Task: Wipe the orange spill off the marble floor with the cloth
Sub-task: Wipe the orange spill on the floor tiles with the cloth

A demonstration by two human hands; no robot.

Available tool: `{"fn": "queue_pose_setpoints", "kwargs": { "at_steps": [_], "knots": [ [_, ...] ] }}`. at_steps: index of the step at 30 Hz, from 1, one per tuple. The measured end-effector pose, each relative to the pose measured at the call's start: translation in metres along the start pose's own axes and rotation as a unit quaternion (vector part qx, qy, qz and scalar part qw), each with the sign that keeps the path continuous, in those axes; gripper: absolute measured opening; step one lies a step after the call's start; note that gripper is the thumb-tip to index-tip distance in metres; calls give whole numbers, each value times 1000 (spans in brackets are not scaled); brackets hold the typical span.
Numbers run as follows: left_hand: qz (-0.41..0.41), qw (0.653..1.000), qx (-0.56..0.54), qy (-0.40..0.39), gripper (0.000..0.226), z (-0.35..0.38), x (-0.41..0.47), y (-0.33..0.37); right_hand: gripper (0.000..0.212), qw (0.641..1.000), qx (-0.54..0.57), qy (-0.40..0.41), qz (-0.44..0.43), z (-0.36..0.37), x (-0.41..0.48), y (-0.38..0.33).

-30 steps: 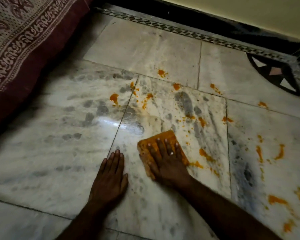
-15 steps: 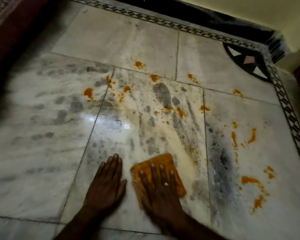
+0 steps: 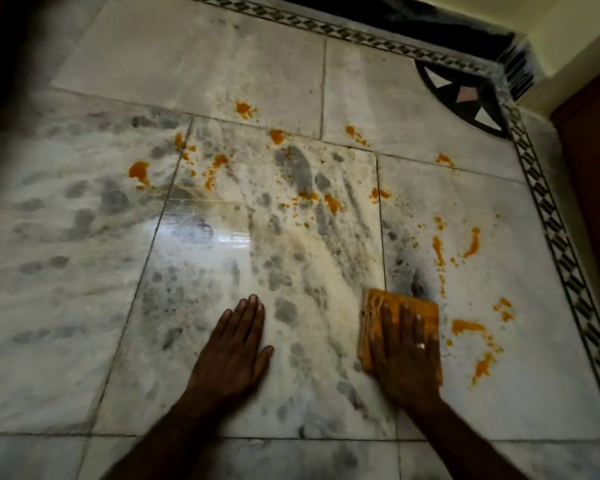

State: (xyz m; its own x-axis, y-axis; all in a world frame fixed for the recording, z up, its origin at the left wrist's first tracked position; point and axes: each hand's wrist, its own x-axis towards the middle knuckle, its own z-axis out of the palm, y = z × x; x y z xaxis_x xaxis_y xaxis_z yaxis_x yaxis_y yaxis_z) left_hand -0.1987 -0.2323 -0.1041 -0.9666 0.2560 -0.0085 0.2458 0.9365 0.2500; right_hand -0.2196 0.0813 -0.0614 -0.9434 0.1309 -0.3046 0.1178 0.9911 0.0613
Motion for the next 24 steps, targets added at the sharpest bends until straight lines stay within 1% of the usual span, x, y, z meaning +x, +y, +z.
{"fn": "queue_pose_setpoints", "kwargs": {
  "at_steps": [3, 5, 6, 8, 9, 11, 14, 18, 20, 22, 24],
  "knots": [
    [-9, 1000, -4, 3, 70, 1, -2, 4, 68, 1000, -14, 11, -21, 26, -62, -12],
    [-8, 1000, -5, 1, 70, 2, -4, 7, 63, 997, -8, 26, -77, 32, -93, -41],
    [-6, 1000, -4, -1, 70, 2, -6, 8, 62, 993, -3, 19, -114, 33, -101, -56],
    [1, 1000, 0, -4, 70, 2, -8, 8, 65, 984, 11, 12, -179, 31, -100, -77],
    [4, 1000, 3, -8, 70, 2, -9, 8, 69, 979, 18, 25, -203, 30, -92, -82],
    [3, 1000, 6, -11, 69, 3, -10, 9, 71, 974, 16, 32, -226, 22, -65, -86],
    [-2, 1000, 13, -15, 70, 4, -10, 12, 68, 978, -1, 40, -205, 10, -22, -73],
    [-4, 1000, 19, -14, 70, 3, -10, 16, 66, 993, -7, 37, -108, 8, 5, -26],
    [14, 1000, 15, -12, 69, 3, -10, 23, 65, 998, 6, 33, -53, 13, -8, -1],
    [34, 999, 11, -13, 68, 5, -9, 34, 66, 998, 18, 51, -12, 21, -37, 10],
    [37, 999, 9, -19, 69, 7, -7, 48, 62, 996, 3, 88, -16, 33, -73, 7]
  ]
}}
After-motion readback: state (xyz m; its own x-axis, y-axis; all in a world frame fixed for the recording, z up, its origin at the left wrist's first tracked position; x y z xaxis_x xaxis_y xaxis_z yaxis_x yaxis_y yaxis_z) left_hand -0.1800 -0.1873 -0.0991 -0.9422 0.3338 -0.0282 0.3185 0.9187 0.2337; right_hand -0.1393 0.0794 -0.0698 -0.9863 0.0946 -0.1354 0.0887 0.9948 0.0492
